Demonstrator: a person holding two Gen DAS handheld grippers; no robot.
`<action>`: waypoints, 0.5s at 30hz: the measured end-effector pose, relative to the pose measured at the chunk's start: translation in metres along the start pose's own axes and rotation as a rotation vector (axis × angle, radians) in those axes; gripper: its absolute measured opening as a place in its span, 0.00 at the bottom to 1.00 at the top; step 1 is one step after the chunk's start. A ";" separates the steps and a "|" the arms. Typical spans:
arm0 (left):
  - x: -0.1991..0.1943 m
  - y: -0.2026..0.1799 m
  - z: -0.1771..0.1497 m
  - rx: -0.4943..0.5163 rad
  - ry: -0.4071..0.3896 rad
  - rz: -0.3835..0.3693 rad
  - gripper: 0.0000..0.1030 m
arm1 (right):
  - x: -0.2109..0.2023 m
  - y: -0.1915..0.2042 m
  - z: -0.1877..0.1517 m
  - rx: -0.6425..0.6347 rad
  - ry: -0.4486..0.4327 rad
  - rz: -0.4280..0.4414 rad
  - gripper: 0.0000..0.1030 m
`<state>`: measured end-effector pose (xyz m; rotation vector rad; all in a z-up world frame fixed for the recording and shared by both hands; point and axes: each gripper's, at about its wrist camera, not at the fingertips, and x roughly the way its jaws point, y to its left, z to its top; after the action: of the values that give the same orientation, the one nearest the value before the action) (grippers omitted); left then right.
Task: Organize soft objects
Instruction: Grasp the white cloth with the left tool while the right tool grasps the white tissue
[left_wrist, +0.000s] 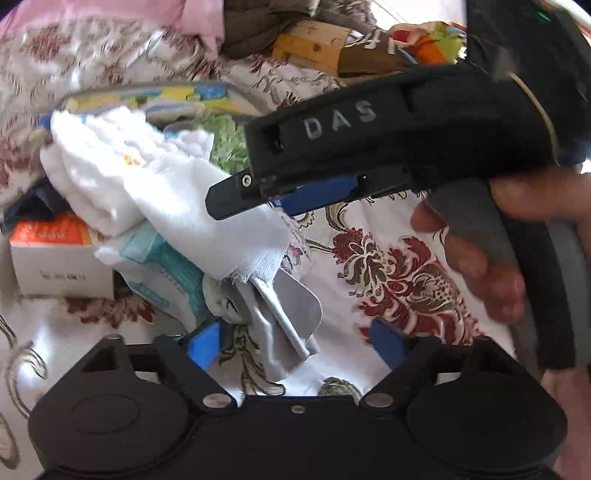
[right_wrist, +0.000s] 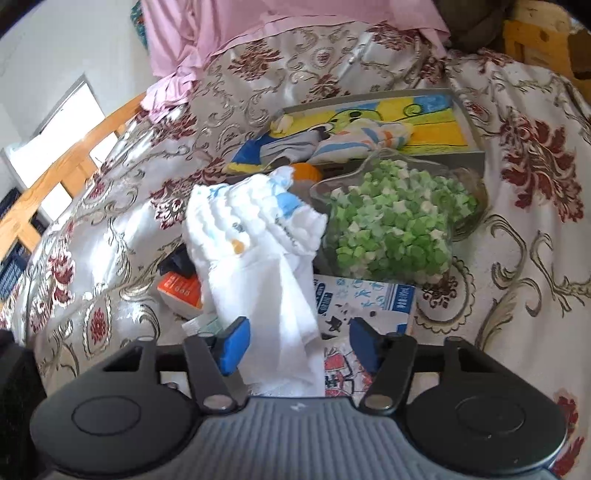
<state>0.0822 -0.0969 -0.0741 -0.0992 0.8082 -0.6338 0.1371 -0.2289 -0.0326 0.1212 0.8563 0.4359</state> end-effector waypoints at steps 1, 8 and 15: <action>0.002 0.003 0.001 -0.022 0.007 -0.010 0.73 | 0.001 0.002 0.000 -0.011 0.000 -0.005 0.56; 0.012 0.010 0.001 -0.088 0.052 -0.053 0.35 | 0.005 0.011 -0.004 -0.064 0.003 -0.025 0.23; 0.006 0.009 0.002 -0.093 0.068 -0.057 0.07 | -0.003 -0.001 -0.004 -0.020 -0.024 -0.020 0.08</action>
<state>0.0908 -0.0928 -0.0794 -0.1866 0.9027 -0.6563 0.1326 -0.2318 -0.0332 0.0988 0.8291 0.4231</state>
